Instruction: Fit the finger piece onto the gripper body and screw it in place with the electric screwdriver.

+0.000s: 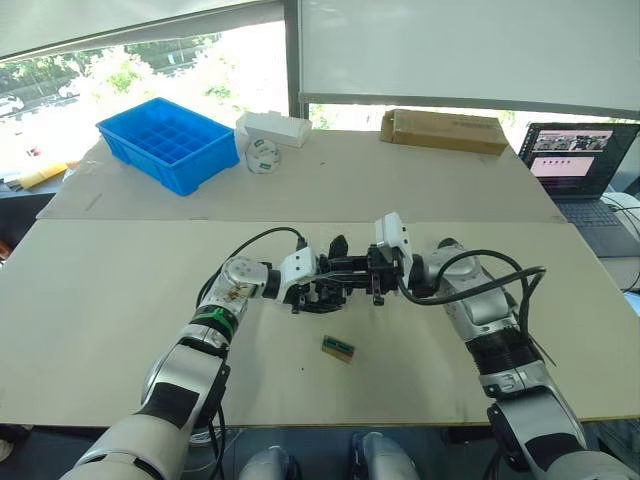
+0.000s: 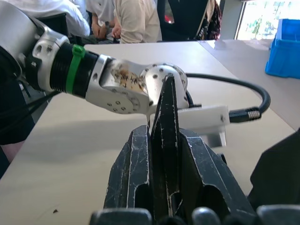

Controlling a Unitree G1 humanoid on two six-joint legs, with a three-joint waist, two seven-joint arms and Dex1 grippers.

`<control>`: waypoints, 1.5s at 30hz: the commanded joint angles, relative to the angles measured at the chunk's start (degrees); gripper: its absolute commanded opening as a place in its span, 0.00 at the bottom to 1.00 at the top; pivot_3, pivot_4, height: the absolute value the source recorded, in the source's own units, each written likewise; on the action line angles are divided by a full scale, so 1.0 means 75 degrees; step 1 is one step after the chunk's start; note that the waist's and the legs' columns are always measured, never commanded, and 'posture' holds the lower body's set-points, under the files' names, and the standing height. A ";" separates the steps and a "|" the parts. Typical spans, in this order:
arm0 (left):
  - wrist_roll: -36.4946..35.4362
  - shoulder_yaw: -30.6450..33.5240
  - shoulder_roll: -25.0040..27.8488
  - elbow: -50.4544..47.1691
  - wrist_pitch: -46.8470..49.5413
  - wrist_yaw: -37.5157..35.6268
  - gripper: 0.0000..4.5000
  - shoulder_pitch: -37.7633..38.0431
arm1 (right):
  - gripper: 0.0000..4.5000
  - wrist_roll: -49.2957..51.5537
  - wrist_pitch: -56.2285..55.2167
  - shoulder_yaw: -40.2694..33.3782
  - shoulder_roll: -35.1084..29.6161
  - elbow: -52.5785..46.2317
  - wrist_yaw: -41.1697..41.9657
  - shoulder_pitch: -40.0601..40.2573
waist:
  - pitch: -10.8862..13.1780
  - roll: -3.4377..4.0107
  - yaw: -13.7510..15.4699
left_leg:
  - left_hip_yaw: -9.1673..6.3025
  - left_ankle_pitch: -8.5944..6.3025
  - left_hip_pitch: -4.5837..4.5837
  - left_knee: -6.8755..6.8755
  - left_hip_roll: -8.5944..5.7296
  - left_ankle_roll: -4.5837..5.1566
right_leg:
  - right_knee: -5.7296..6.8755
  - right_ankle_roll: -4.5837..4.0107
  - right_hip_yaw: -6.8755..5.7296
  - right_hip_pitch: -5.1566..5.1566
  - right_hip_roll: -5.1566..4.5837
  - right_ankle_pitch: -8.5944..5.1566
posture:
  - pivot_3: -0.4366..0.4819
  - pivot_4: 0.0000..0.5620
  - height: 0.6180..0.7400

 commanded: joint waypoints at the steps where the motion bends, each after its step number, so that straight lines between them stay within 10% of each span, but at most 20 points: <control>1: 0.0060 0.0069 0.0002 -0.0097 -0.0200 0.0105 0.53 -0.0121 | 0.08 -0.0128 -0.0357 0.0004 0.0050 0.0043 0.0072 0.0066 | 0.0000 0.0000 0.0000 | 0.0000 0.0000 0.0000 0.0000 0.0000 0.0000 | 0.0000 0.0000 0.0000 0.0000 0.0000 0.0000 | 0.48 0.27 0.98; 45: 0.0171 0.0167 -0.0175 -0.0118 -0.0288 0.0287 0.53 -0.0143 | 0.08 -0.0431 -0.0364 0.0162 0.0339 0.0645 0.0186 0.0411 | -0.0001 0.0001 0.0008 | 0.0005 0.0000 0.0014 0.0001 0.0000 0.0000 | 0.0003 -0.0003 0.0010 0.0006 -0.0003 0.0002 | 0.48 0.27 0.98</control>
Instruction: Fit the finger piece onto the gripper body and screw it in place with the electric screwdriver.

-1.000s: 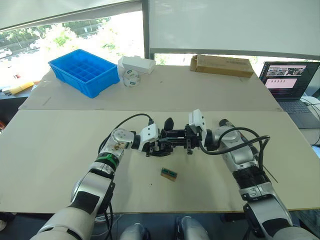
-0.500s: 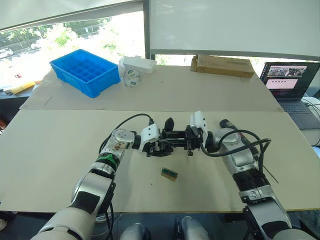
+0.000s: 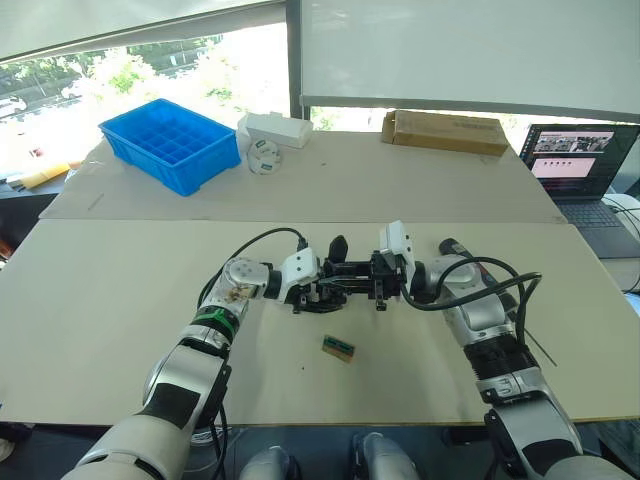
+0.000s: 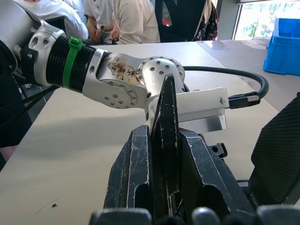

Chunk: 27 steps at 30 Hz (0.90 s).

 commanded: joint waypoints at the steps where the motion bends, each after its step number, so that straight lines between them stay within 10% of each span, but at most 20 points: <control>1: 0.0020 0.0046 -0.0104 -0.0139 -0.0241 0.0192 0.53 -0.0176 | 0.08 -0.0310 -0.0021 0.0261 0.0102 0.0518 -0.0055 0.0206 | -0.0001 0.0001 -0.0001 | 0.0000 0.0000 0.0002 0.0000 0.0000 0.0000 | 0.0000 0.0000 0.0000 0.0001 0.0000 0.0000 | 0.48 0.27 0.98; 18: 0.0077 0.0080 -0.0031 -0.0098 -0.0245 0.0206 0.53 -0.0214 | 0.08 -0.0348 0.0468 0.0638 -0.0078 0.1107 0.0926 0.0049 | -0.0027 0.0009 0.0002 | 0.0004 0.0000 0.0016 0.0003 0.0001 0.0000 | -0.0002 -0.0001 0.0009 0.0010 -0.0004 0.0000 | 0.48 0.27 0.98; 27: 0.0098 0.0083 0.0007 -0.0026 -0.0301 0.0127 0.53 -0.0226 | 0.08 -0.0931 0.1089 0.0429 0.0310 0.1586 -0.0730 -0.0249 | -0.0032 0.0008 -0.0126 | 0.0009 0.0001 0.0032 0.0004 0.0007 -0.0003 | -0.0002 -0.0009 0.0020 0.0011 -0.0004 0.0004 | 0.48 0.27 0.98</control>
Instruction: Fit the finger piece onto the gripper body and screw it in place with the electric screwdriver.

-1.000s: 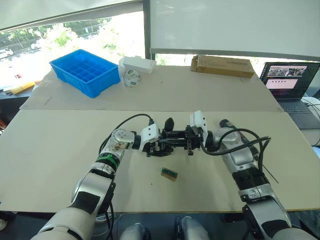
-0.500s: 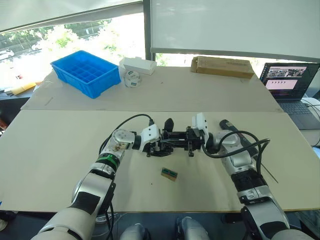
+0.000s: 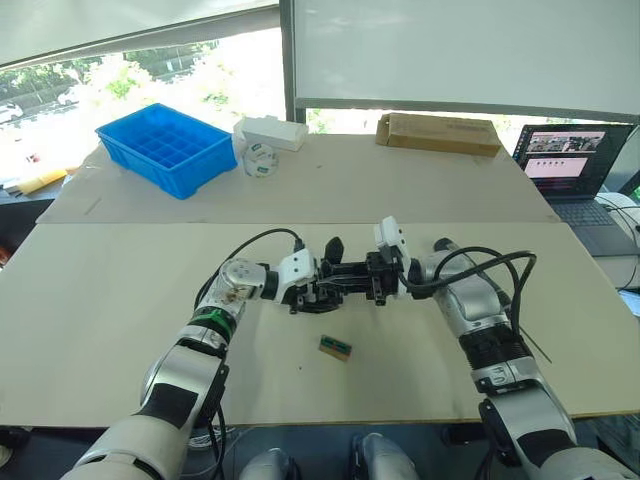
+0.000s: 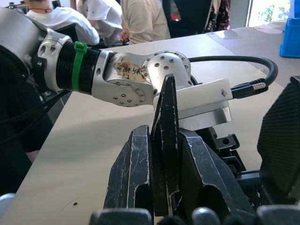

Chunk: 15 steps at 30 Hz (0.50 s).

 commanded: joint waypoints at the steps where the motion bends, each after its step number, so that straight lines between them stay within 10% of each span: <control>1: 0.0009 0.0017 -0.0074 -0.0192 -0.0186 0.0058 0.53 -0.0228 | 0.08 -0.0962 -0.0019 0.0340 0.0121 0.1160 -0.1155 0.0183 | -0.0001 0.0000 -0.0070 | 0.0003 0.0001 0.0005 0.0000 0.0000 -0.0002 | 0.0001 -0.0002 0.0003 0.0000 -0.0001 0.0001 | 0.48 0.27 0.98; 15: 0.0034 0.0059 -0.0123 -0.0119 -0.0194 0.0138 0.53 -0.0271 | 0.08 -0.0466 -0.0438 0.0569 0.0005 0.0347 -0.0330 0.0892 | -0.0003 0.0002 -0.0048 | -0.0015 -0.0003 0.0086 -0.0013 0.0002 0.0003 | -0.0013 -0.0011 -0.0009 0.0089 -0.0066 -0.0002 | 0.48 0.27 0.98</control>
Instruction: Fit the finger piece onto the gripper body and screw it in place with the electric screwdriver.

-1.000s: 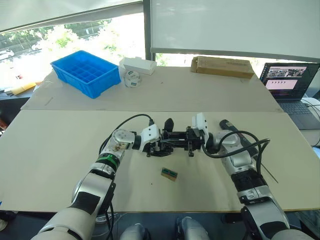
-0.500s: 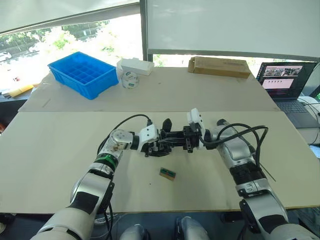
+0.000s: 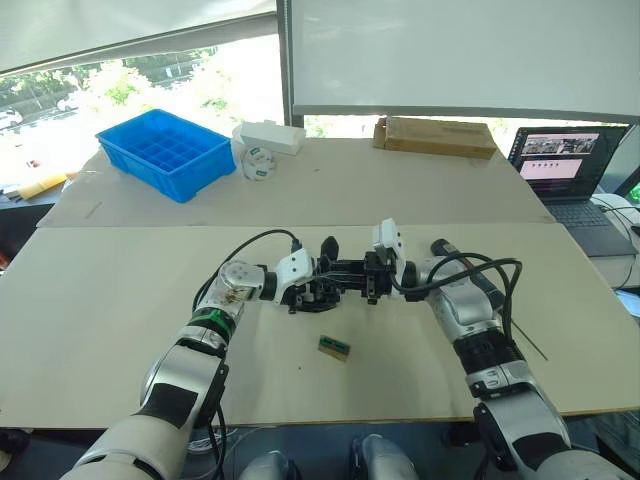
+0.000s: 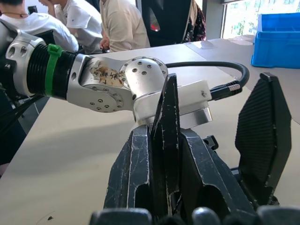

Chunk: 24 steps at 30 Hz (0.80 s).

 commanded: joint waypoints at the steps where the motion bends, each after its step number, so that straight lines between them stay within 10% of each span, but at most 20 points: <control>1: -0.0048 0.0034 -0.0095 -0.0233 -0.0191 -0.0063 0.53 -0.0271 | 0.08 -0.0484 0.0320 0.0614 -0.0092 0.0218 0.0156 0.0559 | 0.0000 0.0000 0.0005 | 0.0000 -0.0001 0.0000 -0.0003 -0.0002 0.0002 | -0.0002 0.0001 -0.0001 0.0001 0.0000 0.0000 | 0.48 0.27 0.98; 24: -0.0043 0.0048 -0.0084 -0.0189 -0.0247 -0.0051 0.53 -0.0225 | 0.08 -0.0263 0.0299 0.0562 0.0011 -0.0322 0.0470 0.0433 | 0.0000 0.0000 0.0011 | -0.0003 -0.0006 -0.0002 -0.0018 -0.0003 0.0009 | -0.0020 0.0003 -0.0008 0.0003 -0.0006 -0.0001 | 0.48 0.27 0.98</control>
